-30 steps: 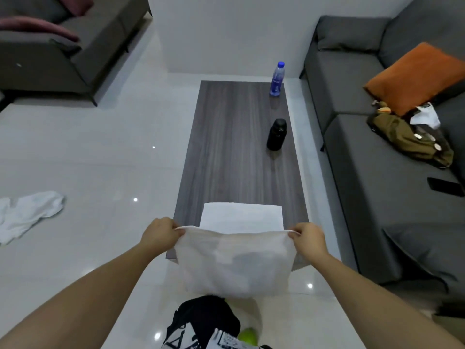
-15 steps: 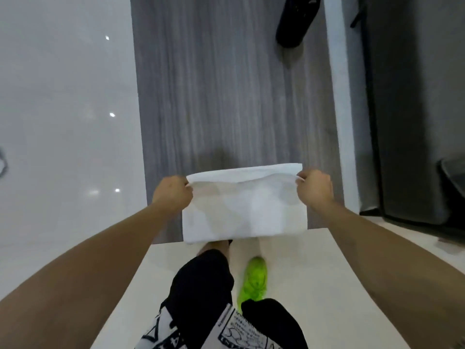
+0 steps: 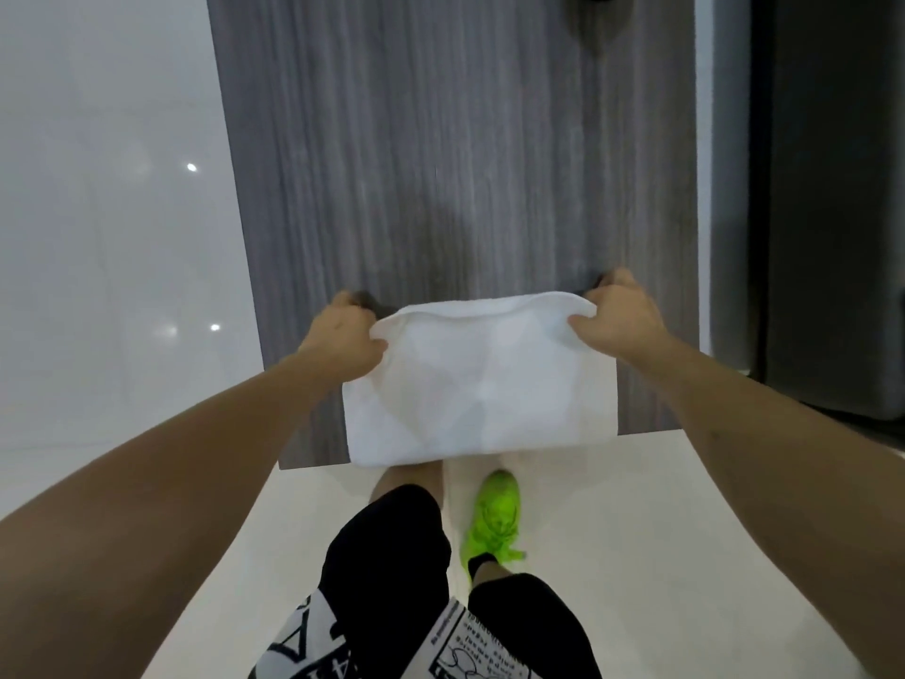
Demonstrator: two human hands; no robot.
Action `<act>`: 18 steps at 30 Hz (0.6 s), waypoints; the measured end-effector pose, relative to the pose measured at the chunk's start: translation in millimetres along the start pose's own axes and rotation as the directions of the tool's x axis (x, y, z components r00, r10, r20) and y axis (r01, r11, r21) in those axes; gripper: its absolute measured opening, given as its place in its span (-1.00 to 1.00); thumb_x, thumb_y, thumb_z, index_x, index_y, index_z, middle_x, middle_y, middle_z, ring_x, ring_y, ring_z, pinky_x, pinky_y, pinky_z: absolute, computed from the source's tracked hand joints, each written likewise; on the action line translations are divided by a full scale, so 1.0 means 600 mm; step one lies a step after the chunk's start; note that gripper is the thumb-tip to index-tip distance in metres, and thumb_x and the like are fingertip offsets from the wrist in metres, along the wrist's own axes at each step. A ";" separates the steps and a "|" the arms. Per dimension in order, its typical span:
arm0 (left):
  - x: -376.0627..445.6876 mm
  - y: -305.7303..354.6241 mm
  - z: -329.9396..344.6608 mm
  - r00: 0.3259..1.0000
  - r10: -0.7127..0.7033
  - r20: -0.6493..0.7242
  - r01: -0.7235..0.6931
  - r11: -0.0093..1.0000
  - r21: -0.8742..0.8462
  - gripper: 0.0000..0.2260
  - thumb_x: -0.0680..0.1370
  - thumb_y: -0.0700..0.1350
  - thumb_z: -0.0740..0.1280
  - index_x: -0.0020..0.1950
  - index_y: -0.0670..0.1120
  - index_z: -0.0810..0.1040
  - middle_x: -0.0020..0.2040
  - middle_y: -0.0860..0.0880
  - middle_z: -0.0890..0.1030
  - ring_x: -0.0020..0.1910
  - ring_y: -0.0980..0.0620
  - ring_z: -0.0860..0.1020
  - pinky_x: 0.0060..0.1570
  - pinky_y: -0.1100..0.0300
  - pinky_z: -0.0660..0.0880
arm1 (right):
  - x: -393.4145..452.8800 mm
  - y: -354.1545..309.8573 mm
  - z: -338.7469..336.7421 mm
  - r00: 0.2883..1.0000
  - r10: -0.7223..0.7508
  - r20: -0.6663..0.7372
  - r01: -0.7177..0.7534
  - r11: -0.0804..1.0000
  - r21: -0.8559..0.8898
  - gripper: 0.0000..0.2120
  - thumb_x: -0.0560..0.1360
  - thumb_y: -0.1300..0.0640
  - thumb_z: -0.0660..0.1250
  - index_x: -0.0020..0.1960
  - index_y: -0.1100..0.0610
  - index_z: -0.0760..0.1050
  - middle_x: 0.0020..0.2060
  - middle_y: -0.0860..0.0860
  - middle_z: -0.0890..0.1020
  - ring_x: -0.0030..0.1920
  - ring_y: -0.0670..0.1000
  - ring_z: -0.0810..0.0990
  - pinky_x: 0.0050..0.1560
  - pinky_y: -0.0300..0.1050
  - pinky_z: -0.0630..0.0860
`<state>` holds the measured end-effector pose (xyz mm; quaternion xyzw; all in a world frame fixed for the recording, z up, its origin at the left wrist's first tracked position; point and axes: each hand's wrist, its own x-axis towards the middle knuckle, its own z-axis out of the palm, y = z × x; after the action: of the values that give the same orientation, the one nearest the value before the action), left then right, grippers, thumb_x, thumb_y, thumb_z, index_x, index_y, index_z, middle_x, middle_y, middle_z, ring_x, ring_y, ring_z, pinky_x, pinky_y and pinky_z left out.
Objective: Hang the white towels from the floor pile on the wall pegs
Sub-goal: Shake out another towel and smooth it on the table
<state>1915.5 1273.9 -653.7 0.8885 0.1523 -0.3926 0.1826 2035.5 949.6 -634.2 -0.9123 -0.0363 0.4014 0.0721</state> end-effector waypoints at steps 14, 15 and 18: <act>-0.059 0.003 0.039 0.987 -0.155 0.049 0.162 0.951 -0.262 -0.81 0.47 -0.11 0.38 -0.02 -0.20 0.66 -0.10 -0.11 0.65 -0.15 -0.06 0.62 -0.16 0.14 0.59 | -0.043 0.003 0.028 0.992 0.102 -0.068 -0.090 0.982 0.166 -0.64 0.58 0.02 0.29 -0.05 0.34 0.61 -0.15 0.20 0.64 -0.14 0.20 0.61 -0.14 0.00 0.56; -0.063 0.003 0.042 0.984 -0.165 0.066 0.177 0.944 -0.277 -0.82 0.45 -0.13 0.38 -0.05 -0.21 0.67 -0.11 -0.13 0.65 -0.16 -0.06 0.62 -0.19 0.15 0.59 | -0.049 0.004 0.031 0.990 0.112 -0.086 -0.095 0.979 0.178 -0.66 0.56 0.04 0.31 -0.04 0.34 0.61 -0.14 0.20 0.64 -0.16 0.19 0.61 -0.14 0.02 0.59; -0.082 0.006 0.052 0.977 -0.181 0.111 0.206 0.933 -0.294 -0.82 0.42 -0.14 0.39 -0.11 -0.24 0.66 -0.18 -0.14 0.64 -0.23 -0.04 0.60 -0.29 0.18 0.53 | -0.069 0.012 0.035 0.986 0.136 -0.094 -0.114 0.973 0.201 -0.75 0.51 0.13 0.35 -0.08 0.34 0.61 -0.18 0.20 0.66 -0.23 0.13 0.61 -0.26 -0.09 0.55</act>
<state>1865.1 1250.4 -635.3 0.8136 0.2900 -0.4168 0.2834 1991.9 939.4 -619.5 -0.9216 0.0648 0.3571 0.1375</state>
